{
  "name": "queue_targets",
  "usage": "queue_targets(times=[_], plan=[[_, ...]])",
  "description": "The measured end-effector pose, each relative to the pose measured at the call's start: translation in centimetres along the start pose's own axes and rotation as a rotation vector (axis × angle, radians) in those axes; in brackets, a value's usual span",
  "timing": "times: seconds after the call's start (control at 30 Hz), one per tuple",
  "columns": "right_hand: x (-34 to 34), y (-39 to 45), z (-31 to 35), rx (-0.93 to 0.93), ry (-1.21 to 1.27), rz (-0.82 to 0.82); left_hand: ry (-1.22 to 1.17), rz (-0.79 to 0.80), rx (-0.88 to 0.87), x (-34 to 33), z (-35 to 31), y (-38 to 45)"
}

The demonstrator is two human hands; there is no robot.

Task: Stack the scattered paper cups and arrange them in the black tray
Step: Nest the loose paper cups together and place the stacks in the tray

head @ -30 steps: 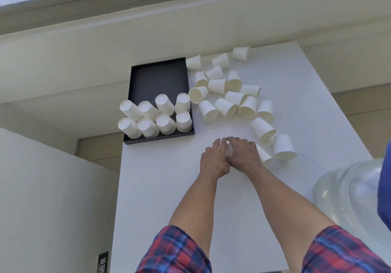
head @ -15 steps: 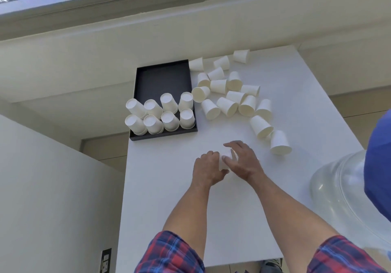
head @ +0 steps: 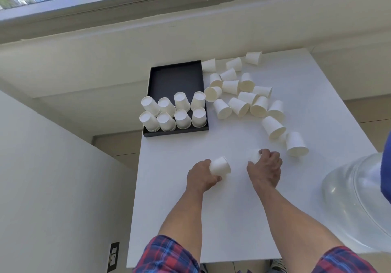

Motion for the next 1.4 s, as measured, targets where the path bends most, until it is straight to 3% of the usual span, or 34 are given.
queue_targets(times=[0.2, 0.3, 0.43, 0.53, 0.67, 0.93, 1.17, 1.27, 1.4], plan=[[-0.7, 0.5, -0.8, -0.007, -0.112, 0.141, -0.03, 0.054, 0.013, 0.1, 0.8, 0.1], [-1.6, 0.8, -1.5, -0.032, -0.055, 0.223, -0.163, 0.065, 0.056, 0.2, 1.1, 0.4], [-2.3, 0.3, -0.4, 0.037, 0.214, 0.338, -0.425, 0.062, 0.115, 0.5, 1.4, 0.8], [-2.3, -0.8, 1.8, 0.076, 0.479, 0.475, -0.688, 0.155, 0.194, 0.6, 0.9, 0.8], [-2.1, -1.6, 4.2, -0.009, 0.837, 0.607, -0.792, 0.25, 0.292, 1.0, 0.8, 1.2], [-2.9, -3.7, 6.7, -0.24, 1.053, 0.874, -0.981, 0.309, 0.377, 1.6, 0.8, 1.0], [-2.8, -4.1, 9.1, -0.37, 1.258, 0.793, -1.195, 0.41, 0.413, 2.0, 0.2, 0.8], [-3.1, -4.0, 9.9, -0.352, 1.287, 0.807, -1.295, 0.542, 0.422, 2.2, -0.4, 0.8], [-3.8, -4.0, 11.1, -0.323, 1.25, 0.823, -1.344, 0.568, 0.43, 2.7, -0.7, 0.8]])
Point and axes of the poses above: each hand's wrist, its own y-axis towards the middle knuckle, its own x-axis out of the back of the hand, z = x × y, the point moved 7 cm from there along y, towards the middle knuckle, and after that the axes turned 12 degrees about -z, right-handed, at the moved point
